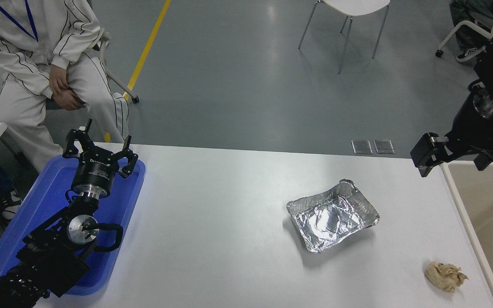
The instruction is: Pick up foil plate and place in dustbin
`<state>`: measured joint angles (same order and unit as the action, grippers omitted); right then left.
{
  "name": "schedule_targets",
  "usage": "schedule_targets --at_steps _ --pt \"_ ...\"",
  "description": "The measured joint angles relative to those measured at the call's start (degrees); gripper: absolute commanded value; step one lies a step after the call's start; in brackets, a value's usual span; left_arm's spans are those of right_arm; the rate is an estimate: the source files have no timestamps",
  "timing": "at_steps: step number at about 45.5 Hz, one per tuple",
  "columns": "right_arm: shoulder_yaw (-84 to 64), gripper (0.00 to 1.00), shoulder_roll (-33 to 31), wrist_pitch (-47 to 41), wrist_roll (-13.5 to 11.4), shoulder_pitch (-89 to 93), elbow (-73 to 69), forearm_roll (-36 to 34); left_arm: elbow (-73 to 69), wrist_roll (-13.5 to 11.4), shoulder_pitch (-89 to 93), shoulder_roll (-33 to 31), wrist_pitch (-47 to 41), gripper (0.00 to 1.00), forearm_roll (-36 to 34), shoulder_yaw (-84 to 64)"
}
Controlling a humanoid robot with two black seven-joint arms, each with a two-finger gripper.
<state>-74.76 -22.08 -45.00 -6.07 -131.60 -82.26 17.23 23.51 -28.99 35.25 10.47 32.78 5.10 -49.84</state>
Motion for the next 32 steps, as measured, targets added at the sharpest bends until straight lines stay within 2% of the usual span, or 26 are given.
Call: schedule_targets --at_steps 32 --pt "-0.20 1.00 -0.06 0.00 0.00 -0.26 0.00 0.00 0.03 0.05 0.05 -0.01 -0.01 1.00 0.00 0.00"
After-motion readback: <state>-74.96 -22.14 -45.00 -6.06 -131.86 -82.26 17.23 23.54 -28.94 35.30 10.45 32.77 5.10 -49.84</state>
